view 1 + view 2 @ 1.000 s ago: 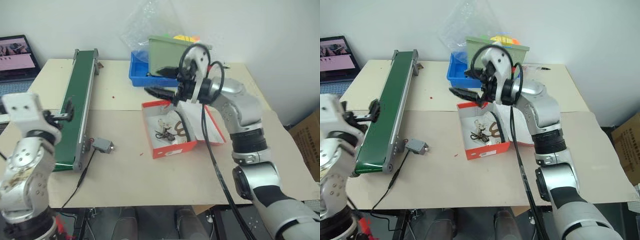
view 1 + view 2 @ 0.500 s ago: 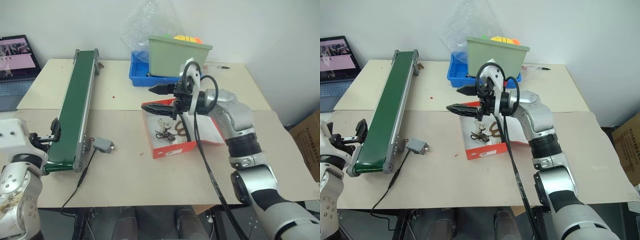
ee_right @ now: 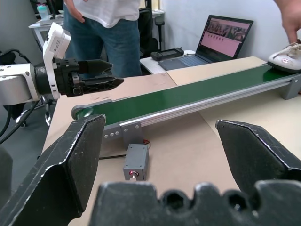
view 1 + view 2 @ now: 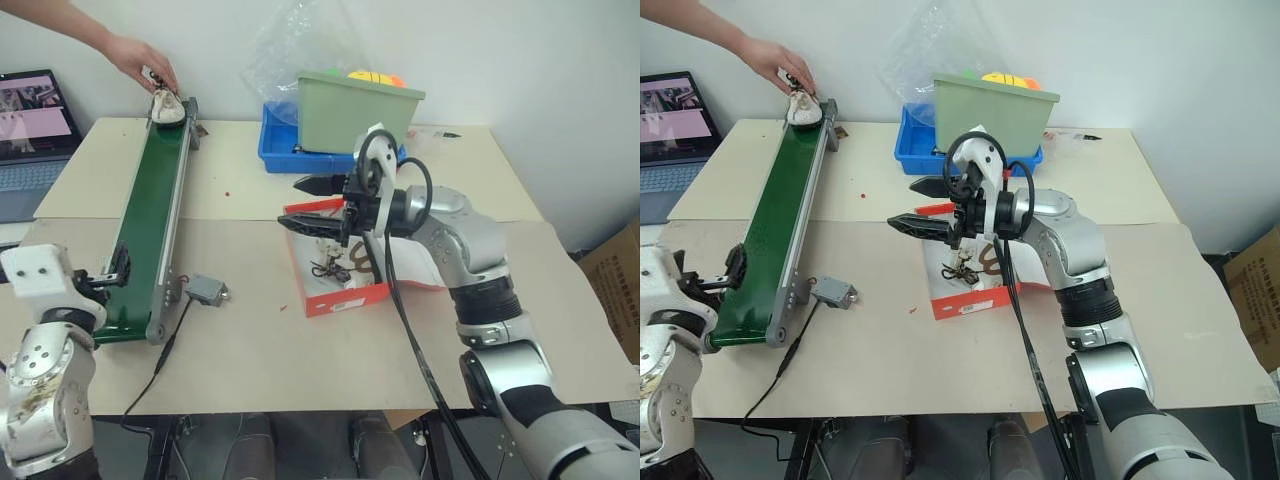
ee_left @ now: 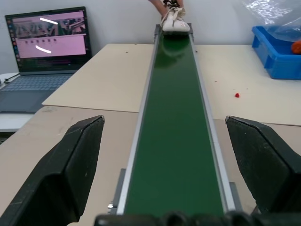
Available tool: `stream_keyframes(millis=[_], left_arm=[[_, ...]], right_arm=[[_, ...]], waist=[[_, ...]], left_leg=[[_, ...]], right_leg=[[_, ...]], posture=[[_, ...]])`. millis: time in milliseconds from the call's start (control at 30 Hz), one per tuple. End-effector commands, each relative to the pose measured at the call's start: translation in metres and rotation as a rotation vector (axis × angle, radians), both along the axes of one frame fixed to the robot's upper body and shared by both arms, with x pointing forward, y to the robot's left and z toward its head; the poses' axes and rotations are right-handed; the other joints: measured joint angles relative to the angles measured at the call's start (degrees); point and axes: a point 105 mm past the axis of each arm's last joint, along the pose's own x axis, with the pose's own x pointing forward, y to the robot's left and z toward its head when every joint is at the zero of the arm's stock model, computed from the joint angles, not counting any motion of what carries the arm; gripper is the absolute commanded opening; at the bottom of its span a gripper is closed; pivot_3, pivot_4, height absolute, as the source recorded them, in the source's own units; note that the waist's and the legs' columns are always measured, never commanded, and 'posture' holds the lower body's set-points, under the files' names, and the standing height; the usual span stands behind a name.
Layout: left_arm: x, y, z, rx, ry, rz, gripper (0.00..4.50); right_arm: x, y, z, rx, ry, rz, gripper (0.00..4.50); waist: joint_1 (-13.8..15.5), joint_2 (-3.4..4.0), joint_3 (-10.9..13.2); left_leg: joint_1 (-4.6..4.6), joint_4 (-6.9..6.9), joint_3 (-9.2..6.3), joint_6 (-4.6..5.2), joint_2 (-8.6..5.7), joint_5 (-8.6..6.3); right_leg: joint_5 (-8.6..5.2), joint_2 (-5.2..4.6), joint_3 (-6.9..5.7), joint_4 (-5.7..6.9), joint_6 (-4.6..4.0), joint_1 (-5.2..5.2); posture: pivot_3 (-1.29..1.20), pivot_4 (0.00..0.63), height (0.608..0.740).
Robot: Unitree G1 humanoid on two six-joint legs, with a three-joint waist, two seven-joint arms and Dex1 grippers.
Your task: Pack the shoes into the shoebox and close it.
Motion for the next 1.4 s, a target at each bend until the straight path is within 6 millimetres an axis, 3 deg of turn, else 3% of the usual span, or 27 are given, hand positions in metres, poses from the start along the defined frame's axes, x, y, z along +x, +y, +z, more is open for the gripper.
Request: stream_keyframes(millis=[33, 367, 500, 1000, 1300, 1400], left_arm=[[0.004, -0.001, 0.012, 0.031, -0.055, -0.010, 4.44], [0.007, 0.002, 0.012, 0.035, -0.068, -0.007, 4.44], [0.012, 0.003, 0.007, -0.010, -0.026, -0.012, 4.44], [0.041, 0.004, 0.018, -0.099, 0.202, -0.010, 4.44], [0.044, 0.009, 0.005, -0.198, 0.274, 0.003, 4.44], [0.045, 0.009, 0.014, -0.185, 0.264, 0.004, 4.44]], right_arm=[[-0.005, -0.003, 0.011, 0.025, -0.036, -0.004, 4.49], [-0.005, 0.003, 0.010, 0.029, -0.028, -0.024, 4.49], [-0.005, 0.006, 0.010, 0.034, -0.035, -0.035, 4.49], [-0.008, 0.013, 0.007, 0.060, -0.003, -0.065, 4.49], [-0.006, 0.011, 0.004, 0.064, 0.010, -0.101, 4.49], [-0.004, 0.010, 0.003, 0.065, 0.015, -0.115, 4.49]], waist=[[0.0, 0.00, 0.0], [0.0, 0.00, 0.0], [0.0, 0.00, 0.0], [0.0, 0.00, 0.0], [-0.2, -0.01, 0.0], [-0.2, -0.01, 0.0]], left_leg=[[0.00, 0.00, 0.00, 0.00, 0.00, 0.00], [0.00, 0.01, 0.00, 0.00, 0.00, 0.00], [0.00, 0.01, 0.00, 0.00, 0.00, 0.00], [0.00, 0.02, -0.03, 0.01, 0.00, 0.00], [0.00, 0.01, -0.03, 0.01, 0.00, 0.01], [0.00, 0.02, -0.03, 0.01, 0.00, 0.01]], right_leg=[[0.00, 0.00, 0.00, 0.00, 0.00, 0.00], [0.00, 0.00, 0.00, 0.01, 0.00, 0.01], [0.00, 0.00, 0.00, 0.01, 0.00, 0.00], [0.00, 0.01, -0.02, 0.05, 0.01, 0.01], [0.00, 0.01, -0.02, 0.07, 0.01, 0.00], [0.00, 0.01, -0.02, 0.06, 0.01, 0.00]], posture=[[0.00, 0.150, 0.740], [0.00, 0.150, 0.740], [0.00, 0.150, 0.740], [0.00, 0.150, 0.740], [0.00, 0.150, 0.740], [0.00, 0.150, 0.740]])
